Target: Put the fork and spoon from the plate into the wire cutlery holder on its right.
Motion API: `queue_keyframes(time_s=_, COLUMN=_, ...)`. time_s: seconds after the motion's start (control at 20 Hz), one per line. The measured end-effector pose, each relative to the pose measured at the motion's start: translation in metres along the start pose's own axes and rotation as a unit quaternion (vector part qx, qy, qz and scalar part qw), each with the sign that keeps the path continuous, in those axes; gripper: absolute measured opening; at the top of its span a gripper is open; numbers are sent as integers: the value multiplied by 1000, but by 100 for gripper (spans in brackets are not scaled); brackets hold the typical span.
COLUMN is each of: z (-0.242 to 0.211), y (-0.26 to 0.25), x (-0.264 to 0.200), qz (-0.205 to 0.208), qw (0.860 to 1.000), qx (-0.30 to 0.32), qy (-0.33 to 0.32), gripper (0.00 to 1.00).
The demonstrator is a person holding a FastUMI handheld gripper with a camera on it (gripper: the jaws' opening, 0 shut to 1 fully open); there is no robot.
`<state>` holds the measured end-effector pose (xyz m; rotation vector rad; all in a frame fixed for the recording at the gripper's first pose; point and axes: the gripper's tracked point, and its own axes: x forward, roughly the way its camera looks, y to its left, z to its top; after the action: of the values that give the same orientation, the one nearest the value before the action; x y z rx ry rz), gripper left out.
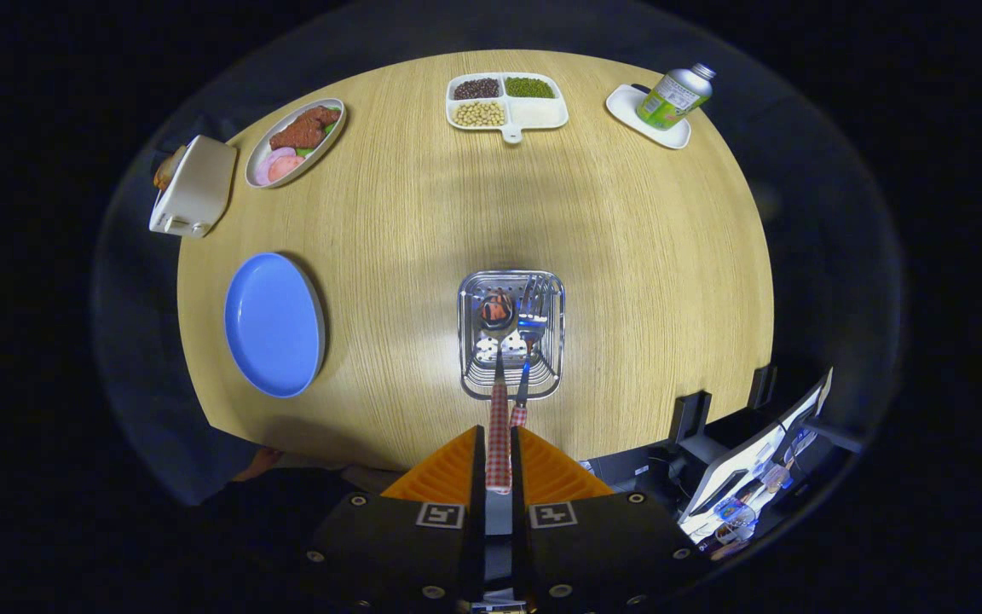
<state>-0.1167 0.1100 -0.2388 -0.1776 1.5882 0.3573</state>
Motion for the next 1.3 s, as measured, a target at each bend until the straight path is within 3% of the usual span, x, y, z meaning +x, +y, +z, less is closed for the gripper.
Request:
queue_keyframes(time_s=0.3, z=31, y=8, x=-32, qz=43, qw=993, qx=45, qy=-97, gripper=18)
queue_keyframes(time_s=0.5, z=66, y=5, x=-65, qz=53, qw=976, qx=58, qy=-202, gripper=39)
queue_keyframes(time_s=0.55, z=73, y=2, x=-75, qz=52, qw=969, qx=57, qy=-233, gripper=49)
queue_keyframes(time_s=0.65, z=89, y=2, x=-97, qz=54, qw=953, qx=55, qy=-293, gripper=64)
queue_keyframes(time_s=0.95, z=125, y=-5, x=-158, qz=28, qw=892, qx=41, qy=-450, gripper=85)
queue_keyframes(time_s=1.15, z=139, y=-9, x=-198, qz=23, qw=840, qx=40, qy=-540, gripper=86)
queue_keyframes(time_s=1.3, z=144, y=-10, x=-233, qz=8, qw=794, qx=26, qy=-607, gripper=86)
